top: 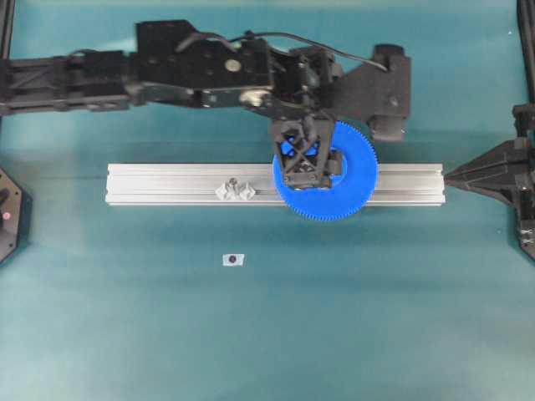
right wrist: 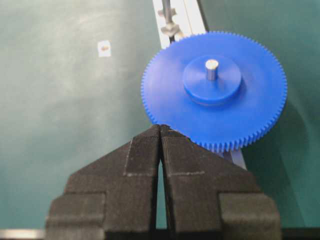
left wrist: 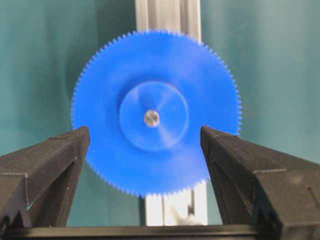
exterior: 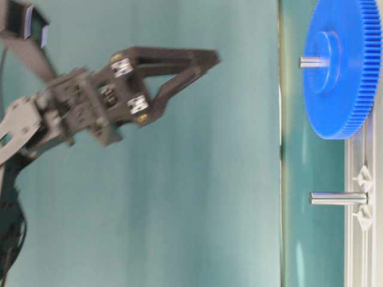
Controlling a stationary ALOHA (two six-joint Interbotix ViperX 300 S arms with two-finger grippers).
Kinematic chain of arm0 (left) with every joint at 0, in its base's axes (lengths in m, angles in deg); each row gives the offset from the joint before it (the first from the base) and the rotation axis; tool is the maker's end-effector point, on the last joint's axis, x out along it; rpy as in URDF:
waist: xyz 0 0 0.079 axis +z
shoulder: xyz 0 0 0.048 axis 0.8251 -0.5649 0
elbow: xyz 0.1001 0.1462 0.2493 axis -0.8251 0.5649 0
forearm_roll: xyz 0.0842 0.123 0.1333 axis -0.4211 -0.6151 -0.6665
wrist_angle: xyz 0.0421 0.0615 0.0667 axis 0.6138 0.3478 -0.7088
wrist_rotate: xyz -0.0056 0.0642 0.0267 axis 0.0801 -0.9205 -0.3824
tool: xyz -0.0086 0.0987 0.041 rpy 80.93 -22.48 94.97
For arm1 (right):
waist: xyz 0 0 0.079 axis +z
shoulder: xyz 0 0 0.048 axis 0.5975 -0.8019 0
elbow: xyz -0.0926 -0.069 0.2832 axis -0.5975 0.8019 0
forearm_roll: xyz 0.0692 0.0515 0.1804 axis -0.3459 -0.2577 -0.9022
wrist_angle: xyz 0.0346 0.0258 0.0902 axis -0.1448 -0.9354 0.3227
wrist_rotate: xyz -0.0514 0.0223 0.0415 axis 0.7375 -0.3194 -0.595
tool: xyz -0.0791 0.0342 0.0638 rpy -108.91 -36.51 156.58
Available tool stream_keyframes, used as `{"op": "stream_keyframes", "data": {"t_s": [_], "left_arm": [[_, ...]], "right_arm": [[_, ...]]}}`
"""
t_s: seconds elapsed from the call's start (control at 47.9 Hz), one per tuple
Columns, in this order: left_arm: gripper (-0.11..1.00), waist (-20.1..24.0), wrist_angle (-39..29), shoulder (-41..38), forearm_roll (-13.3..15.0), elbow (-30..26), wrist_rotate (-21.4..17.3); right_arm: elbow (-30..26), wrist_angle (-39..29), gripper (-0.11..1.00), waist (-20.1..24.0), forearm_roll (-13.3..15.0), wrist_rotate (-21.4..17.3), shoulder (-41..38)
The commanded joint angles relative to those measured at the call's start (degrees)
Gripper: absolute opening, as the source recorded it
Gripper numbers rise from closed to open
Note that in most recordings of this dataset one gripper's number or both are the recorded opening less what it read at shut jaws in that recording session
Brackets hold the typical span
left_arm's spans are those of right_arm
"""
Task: Insert the large gear onto the shaft.
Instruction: 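Open the left gripper and release the gear on the shaft, then withdraw the left gripper away from the mounted gear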
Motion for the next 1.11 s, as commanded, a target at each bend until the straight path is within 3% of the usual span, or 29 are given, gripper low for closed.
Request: {"op": "stream_keyframes", "data": {"t_s": [0.0,0.626,1.085], "left_arm": [[0.85,-0.18,1.14,5.01,-0.18,1.14,0.70],[0.85,-1.05,9.84,16.35,-0.18,14.15,5.71],[0.85,-1.93,13.71,15.64,-0.18,14.85,6.15]], "right_arm": [[-0.62,0.26,0.05,-0.09,0.00,-0.53,-0.35],[-0.70,0.26,0.05,-0.09,0.00,-0.53,-0.35],[-0.62,0.26,0.05,-0.09,0.00,-1.05,-0.35]]}}
